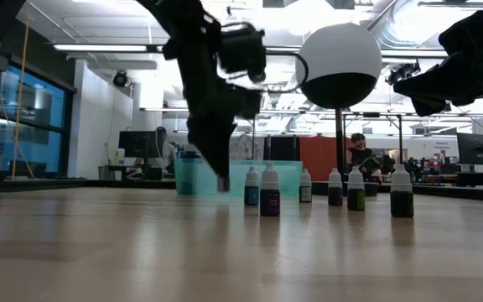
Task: Pick & Place food coloring
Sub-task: Put the small orange food coloring bottle into the green bin
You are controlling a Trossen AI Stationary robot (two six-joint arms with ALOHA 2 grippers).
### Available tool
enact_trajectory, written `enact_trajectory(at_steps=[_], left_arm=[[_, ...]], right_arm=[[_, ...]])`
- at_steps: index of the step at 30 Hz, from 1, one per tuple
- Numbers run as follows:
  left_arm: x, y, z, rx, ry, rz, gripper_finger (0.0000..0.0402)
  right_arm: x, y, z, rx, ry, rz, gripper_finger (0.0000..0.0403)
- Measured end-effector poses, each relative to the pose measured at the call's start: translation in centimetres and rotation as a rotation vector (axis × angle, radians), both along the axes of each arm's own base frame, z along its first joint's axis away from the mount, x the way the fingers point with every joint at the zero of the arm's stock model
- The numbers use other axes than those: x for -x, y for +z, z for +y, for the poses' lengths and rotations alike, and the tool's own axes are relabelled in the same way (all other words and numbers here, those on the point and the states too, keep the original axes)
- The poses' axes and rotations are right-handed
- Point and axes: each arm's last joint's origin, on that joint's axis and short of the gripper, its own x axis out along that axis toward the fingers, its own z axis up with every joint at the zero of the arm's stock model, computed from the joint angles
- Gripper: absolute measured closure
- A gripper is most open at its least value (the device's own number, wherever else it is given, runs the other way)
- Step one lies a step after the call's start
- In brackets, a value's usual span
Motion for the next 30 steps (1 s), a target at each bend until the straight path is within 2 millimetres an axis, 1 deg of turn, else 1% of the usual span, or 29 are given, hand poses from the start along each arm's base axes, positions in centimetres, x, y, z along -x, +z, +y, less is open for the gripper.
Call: enact_trajectory(at_steps=[2,4,9,14,18,22,25,30], left_arm=[[-0.4,1.3,0.4,0.008,0.037,-0.028,0.0344],[-0.4,2.5,0.6,0.014,0.073,-0.02,0.0344],[-1.2,6.9,2.2,0.004,0.2,-0.074,0.0344],[-1.1,11.3,4.8,0.01,0.384,-0.155,0.0344],[-0.6,13.9,7.1,0.016,0.474,-0.215,0.0344],[0.2,14.7,9.4,0.021,0.528,-0.239,0.0344],[0.9,14.7,11.0,0.034,0.554,-0.234,0.0344],[1.8,14.3,13.2,0.025,0.534,-0.214,0.0344]], right_arm=[[0.0,0.0,0.0,0.0,0.0,0.0,0.0402],[0.0,0.0,0.0,0.0,0.0,-0.001,0.0402],[0.0,0.0,0.0,0.0,0.0,0.002,0.0402],[0.0,0.0,0.0,0.0,-0.001,0.0,0.0402],[0.0,0.0,0.0,0.0,0.0,0.0,0.0402],[0.0,0.0,0.0,0.0,0.0,0.0,0.0402],[0.0,0.0,0.0,0.0,0.0,0.001,0.0402],[0.0,0.0,0.0,0.0,0.0,0.001,0.0402]])
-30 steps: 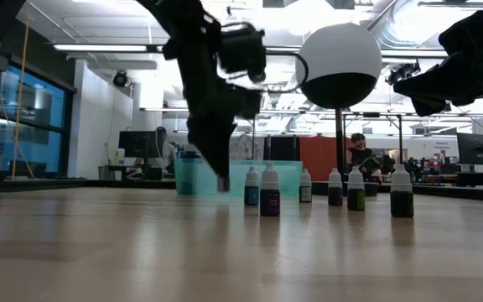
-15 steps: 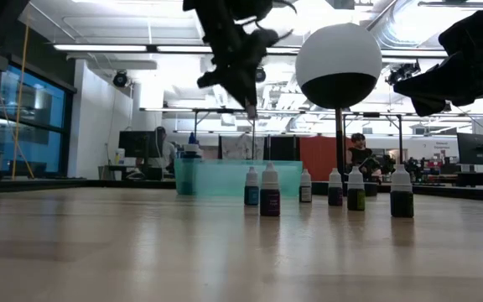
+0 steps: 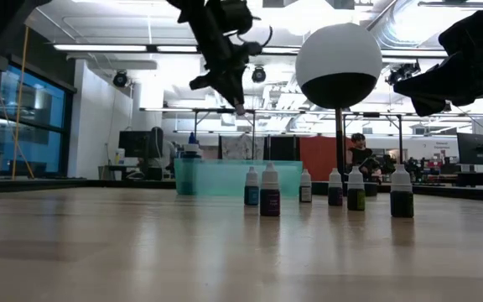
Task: Pick & Place food coloring
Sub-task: Put the small orange food coloring bottle into the green bin
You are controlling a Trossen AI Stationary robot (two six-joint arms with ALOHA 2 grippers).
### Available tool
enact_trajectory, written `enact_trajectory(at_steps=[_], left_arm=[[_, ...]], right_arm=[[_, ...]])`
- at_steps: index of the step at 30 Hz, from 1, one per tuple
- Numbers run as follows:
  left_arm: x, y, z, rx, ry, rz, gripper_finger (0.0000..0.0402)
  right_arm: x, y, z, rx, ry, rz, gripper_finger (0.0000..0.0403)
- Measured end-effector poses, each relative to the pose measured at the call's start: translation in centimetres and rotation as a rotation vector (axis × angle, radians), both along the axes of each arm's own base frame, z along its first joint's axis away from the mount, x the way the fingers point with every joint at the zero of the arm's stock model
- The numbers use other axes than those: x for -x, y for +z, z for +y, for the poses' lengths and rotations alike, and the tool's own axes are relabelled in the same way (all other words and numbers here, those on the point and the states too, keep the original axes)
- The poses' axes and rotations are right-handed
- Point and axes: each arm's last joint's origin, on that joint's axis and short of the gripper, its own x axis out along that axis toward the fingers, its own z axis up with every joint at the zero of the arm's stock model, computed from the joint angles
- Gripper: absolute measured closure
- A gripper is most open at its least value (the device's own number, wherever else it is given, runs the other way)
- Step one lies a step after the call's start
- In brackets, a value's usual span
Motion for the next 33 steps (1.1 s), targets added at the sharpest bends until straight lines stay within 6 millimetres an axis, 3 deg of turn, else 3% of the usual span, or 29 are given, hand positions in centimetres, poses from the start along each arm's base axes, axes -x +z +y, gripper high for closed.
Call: enact_trajectory(at_steps=[4,19,25,33], left_arm=[[-0.1,-1.1,1.0,0.001,-0.029,0.035,0.0344],[-2.9,-9.1,2.9,0.088,-0.089,0.208,0.0344],[-4.0,-10.9,3.4,0.093,-0.068,0.194,0.0344],[-4.5,-11.1,3.9,0.031,0.011,0.162,0.0344]], right_arm=[[0.0,0.0,0.0,0.0,0.0,0.0,0.0402],[0.0,0.0,0.0,0.0,0.0,-0.001,0.0402],[0.0,0.0,0.0,0.0,0.0,-0.001,0.0402],[0.0,0.0,0.0,0.0,0.0,0.0,0.0402]])
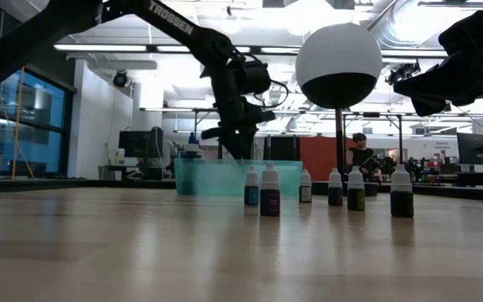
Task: Pick & Place food coloring
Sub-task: Put the small orange food coloring bottle into the green bin
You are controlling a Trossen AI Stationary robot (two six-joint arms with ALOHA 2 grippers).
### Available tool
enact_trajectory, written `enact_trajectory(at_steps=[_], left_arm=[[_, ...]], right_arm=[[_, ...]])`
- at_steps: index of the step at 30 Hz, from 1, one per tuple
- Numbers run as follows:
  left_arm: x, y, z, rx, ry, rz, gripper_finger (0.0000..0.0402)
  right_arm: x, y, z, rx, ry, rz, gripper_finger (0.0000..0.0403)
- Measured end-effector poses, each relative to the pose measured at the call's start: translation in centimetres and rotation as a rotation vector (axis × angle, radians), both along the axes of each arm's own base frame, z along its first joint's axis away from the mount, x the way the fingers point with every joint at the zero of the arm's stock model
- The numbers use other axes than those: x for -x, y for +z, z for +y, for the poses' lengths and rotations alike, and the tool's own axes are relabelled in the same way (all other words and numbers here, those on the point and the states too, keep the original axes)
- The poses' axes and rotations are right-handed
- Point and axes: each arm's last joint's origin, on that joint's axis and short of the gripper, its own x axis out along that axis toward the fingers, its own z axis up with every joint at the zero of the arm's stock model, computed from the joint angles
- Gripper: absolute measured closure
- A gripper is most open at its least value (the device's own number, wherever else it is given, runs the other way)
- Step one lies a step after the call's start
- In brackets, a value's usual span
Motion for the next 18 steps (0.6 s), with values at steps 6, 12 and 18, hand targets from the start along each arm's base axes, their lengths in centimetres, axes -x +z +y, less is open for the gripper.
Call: enact_trajectory(at_steps=[6,12,18], left_arm=[[0.1,0.0,0.1,-0.023,0.062,0.016,0.0344],[0.0,0.0,0.1,-0.007,0.114,-0.007,0.0344],[-0.1,-1.1,0.1,0.036,0.128,0.011,0.0344]], right_arm=[[0.0,0.0,0.0,0.0,0.0,0.0,0.0402],[0.0,0.0,0.0,0.0,0.0,0.0,0.0402],[0.0,0.0,0.0,0.0,0.0,-0.001,0.0402]])
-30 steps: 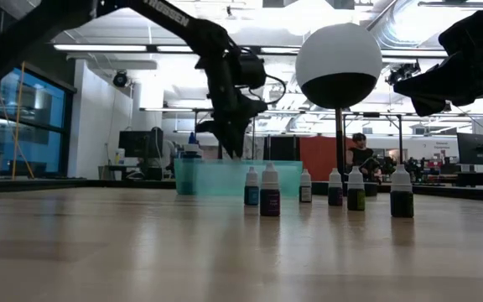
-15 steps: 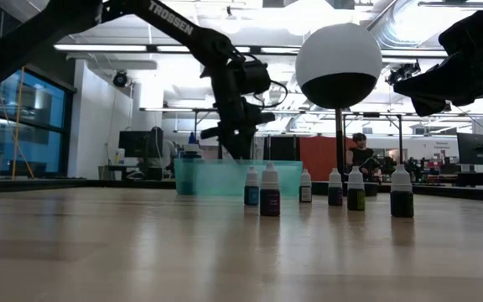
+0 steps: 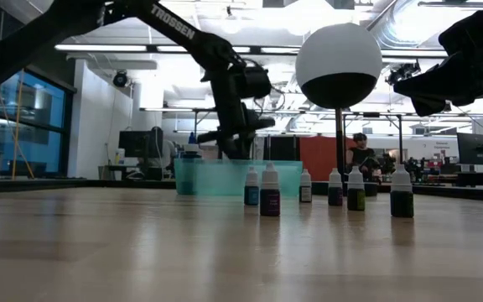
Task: Pick & Place food coloring
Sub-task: Put the small orange food coloring bottle into the green bin
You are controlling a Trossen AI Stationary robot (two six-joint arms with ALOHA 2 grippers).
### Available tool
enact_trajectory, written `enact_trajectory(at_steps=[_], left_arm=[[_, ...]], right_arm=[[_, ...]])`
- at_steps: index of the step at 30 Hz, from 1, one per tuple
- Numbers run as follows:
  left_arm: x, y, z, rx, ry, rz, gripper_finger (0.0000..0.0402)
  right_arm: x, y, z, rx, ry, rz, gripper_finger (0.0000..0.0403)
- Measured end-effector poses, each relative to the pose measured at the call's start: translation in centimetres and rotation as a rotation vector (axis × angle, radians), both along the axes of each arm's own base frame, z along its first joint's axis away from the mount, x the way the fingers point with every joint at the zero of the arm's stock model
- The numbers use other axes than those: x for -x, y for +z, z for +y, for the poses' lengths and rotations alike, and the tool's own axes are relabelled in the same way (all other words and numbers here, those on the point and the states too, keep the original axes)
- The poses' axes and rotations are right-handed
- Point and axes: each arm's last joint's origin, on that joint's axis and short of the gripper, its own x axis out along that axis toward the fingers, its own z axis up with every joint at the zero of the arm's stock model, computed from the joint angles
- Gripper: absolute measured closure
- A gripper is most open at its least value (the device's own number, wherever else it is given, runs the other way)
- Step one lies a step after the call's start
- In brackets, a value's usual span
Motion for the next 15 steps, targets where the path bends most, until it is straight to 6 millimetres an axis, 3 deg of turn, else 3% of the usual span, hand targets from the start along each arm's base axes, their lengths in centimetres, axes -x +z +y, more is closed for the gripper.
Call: enact_trajectory(at_steps=[4,15], left_arm=[[-0.25,-1.12,0.08,0.027,0.008,0.011,0.0344],[-0.44,-1.22,0.19,0.011,-0.012,0.002,0.0344]], right_arm=[[0.0,-0.01,0.0,0.0,0.0,0.0,0.0402],[0.0,-0.01,0.0,0.0,0.0,0.001,0.0402]])
